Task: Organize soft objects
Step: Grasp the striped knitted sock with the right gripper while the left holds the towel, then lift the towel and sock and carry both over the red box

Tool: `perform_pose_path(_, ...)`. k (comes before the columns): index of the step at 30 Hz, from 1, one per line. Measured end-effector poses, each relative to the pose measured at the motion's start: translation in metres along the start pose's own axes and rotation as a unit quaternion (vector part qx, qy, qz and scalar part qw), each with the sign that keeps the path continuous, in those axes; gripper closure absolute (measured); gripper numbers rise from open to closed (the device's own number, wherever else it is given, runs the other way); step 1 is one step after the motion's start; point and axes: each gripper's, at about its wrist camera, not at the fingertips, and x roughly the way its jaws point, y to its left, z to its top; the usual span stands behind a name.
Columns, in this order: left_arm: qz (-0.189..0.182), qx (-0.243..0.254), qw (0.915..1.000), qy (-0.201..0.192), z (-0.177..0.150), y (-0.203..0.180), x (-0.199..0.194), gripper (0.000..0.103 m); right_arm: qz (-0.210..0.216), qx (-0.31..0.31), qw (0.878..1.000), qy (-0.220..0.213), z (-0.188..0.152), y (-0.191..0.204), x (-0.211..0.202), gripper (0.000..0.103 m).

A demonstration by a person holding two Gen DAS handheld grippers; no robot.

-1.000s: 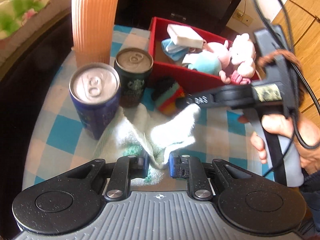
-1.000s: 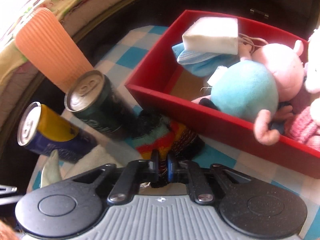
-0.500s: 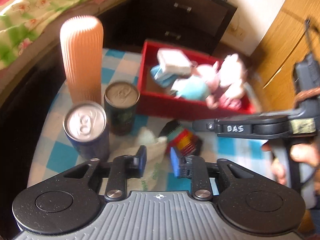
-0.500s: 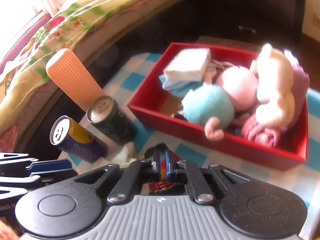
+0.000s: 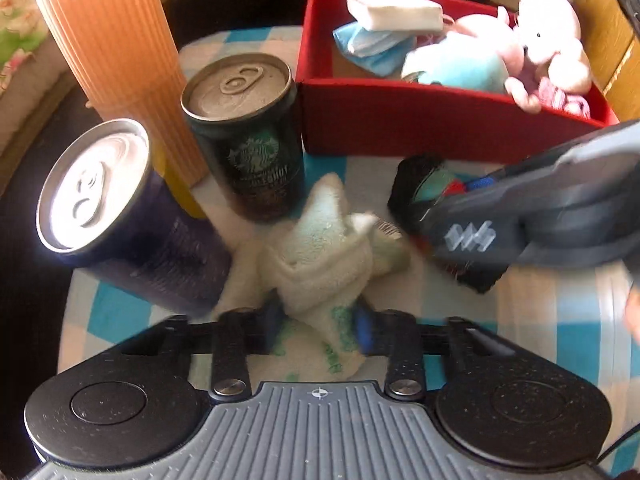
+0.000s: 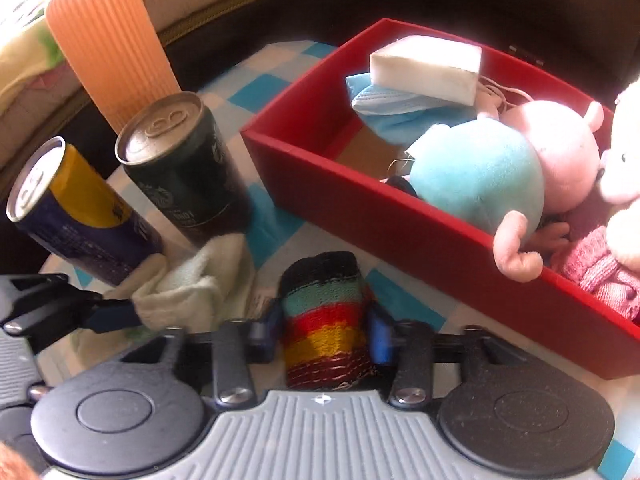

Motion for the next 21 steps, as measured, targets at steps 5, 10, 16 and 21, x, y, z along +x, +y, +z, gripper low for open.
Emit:
perform_pose_path(5,-0.051,-0.043,0.9977,0.01,0.0,0.019,-0.014,0.09,0.022,0.032,0.999,-0.015,-0.001,-0.02,-0.025,0.102)
perform_pose_path(10,-0.089,-0.063,0.9934,-0.034,0.006,0.022,-0.049,0.091,0.044,0.049,0.996,-0.057,0.006,-0.022,-0.065,0.102)
perform_pose_path(16,-0.133,-0.086,0.9808,-0.114,0.034,0.02,-0.1,0.091,0.051,0.067,0.988,-0.129,0.017,-0.025,-0.114,0.102)
perform_pose_path(21,-0.143,-0.094,0.9713,-0.165,0.065,0.013,-0.123,0.091,0.038,0.08,0.978,-0.19,0.027,-0.034,-0.152,0.102)
